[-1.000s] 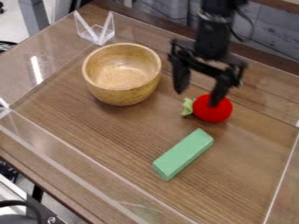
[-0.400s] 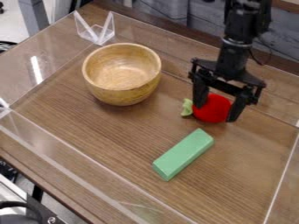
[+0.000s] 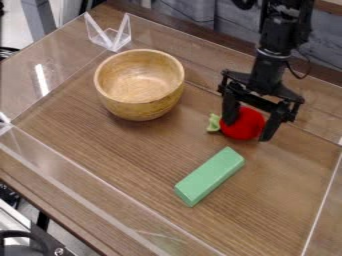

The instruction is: Move the red fruit to the left

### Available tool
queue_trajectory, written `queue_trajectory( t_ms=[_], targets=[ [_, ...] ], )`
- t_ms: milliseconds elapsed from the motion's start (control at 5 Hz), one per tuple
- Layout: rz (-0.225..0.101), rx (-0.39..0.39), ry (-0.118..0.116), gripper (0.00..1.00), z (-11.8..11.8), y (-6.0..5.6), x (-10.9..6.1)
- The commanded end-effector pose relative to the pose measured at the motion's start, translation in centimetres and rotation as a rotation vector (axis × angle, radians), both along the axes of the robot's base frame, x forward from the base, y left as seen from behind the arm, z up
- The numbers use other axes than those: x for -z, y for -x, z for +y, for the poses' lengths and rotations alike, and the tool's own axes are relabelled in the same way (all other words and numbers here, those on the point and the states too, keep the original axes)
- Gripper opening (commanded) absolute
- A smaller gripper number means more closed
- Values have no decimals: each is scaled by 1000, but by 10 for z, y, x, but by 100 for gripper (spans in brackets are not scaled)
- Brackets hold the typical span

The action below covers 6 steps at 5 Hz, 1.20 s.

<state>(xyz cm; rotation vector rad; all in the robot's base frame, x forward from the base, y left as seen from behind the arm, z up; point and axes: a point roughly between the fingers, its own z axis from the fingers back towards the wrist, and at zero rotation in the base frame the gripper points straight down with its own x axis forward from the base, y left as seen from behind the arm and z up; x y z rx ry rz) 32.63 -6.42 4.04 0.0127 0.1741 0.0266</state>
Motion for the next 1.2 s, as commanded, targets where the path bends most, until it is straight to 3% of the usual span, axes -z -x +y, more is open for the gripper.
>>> queue_trajectory(
  t_ms=[0, 1000],
  targets=[
    [-40, -3, -2, 100, 0, -12, -6],
    [-29, -33, -10, 100, 10, -22, 8]
  ],
)
